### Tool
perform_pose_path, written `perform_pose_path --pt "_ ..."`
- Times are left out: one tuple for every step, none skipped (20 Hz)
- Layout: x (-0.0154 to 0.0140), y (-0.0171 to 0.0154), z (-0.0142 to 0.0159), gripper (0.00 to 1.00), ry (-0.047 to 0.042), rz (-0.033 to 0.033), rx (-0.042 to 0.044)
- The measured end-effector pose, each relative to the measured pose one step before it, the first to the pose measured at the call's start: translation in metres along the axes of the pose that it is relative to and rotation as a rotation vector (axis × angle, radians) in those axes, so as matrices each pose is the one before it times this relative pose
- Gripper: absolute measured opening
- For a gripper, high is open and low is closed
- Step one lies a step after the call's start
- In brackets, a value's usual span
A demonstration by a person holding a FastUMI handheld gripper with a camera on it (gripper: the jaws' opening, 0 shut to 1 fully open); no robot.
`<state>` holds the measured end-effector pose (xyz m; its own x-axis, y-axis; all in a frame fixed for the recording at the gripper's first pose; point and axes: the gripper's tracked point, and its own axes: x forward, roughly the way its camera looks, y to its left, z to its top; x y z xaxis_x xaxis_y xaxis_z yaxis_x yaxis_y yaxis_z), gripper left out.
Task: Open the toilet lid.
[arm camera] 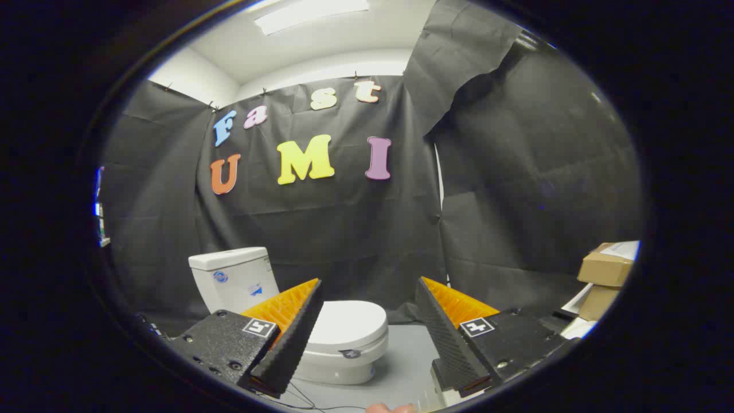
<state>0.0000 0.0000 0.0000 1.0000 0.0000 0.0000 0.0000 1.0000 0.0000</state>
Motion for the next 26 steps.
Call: perform_pose_path --pt "-0.00005 0.00056 0.00072 1.00 -0.00116 0.00455 -0.00986" --pt "-0.00003 0.00155 0.00079 1.00 -0.00317 0.00419 -0.01301" --pt "0.00066 -0.00034 0.00087 1.00 -0.00193 -0.00127 -0.00796" --pt "0.00044 -0.00064 -0.00063 1.00 0.00092 0.00040 0.00327" --pt "0.00053 0.00071 -0.00181 1.00 0.00674 0.00265 0.01042" --pt "0.00020 0.00215 -0.00381 1.00 0.00836 0.00568 0.00416" --pt "0.00015 0.00059 -0.00170 1.00 0.00466 -0.00006 -0.00861" --pt "-0.00032 -0.00033 -0.00076 1.00 0.00003 -0.00044 -0.01338" --pt "0.00012 0.00161 0.00148 1.00 -0.00562 0.00184 -0.01840" --pt "-0.00124 0.00114 0.00093 1.00 -0.00718 -0.00056 -0.02102" --pt "0.00014 0.00116 -0.00008 1.00 -0.00353 -0.00033 -0.01852" --pt "-0.00022 0.00090 -0.00299 1.00 0.00281 -0.00080 -0.01498" --pt "0.00013 0.00158 -0.00220 1.00 0.00638 0.00239 -0.01851" --pt "-0.00043 0.00280 -0.00234 1.00 0.00384 0.00232 -0.01834" --pt "-0.00018 0.00137 0.00003 1.00 0.00136 0.00071 -0.01208" --pt "-0.00092 0.00062 0.00078 1.00 -0.00140 0.00132 -0.00196" --pt "-0.00132 0.00143 0.00135 1.00 -0.00307 0.00330 0.00489" --pt "0.00025 0.00156 0.00131 1.00 -0.00457 0.00215 0.00759" --pt "0.00003 0.00026 0.00187 1.00 -0.00401 -0.00028 0.00545" --pt "0.00001 -0.00004 -0.00107 1.00 -0.00097 -0.00164 0.00264" --pt "-0.00080 -0.00066 -0.00068 1.00 -0.00014 -0.00508 0.00075" --pt "-0.00085 -0.00108 -0.00063 1.00 0.00011 -0.00565 0.00219" --pt "0.00048 -0.00065 0.00032 1.00 -0.00019 -0.00288 0.00250" --pt "0.00001 -0.00124 0.00036 1.00 -0.00022 -0.00489 0.00270" --pt "0.00040 -0.00055 0.00004 1.00 0.00072 -0.00273 0.00267" --pt "0.00038 0.00060 -0.00194 1.00 0.00233 -0.00045 0.00035"
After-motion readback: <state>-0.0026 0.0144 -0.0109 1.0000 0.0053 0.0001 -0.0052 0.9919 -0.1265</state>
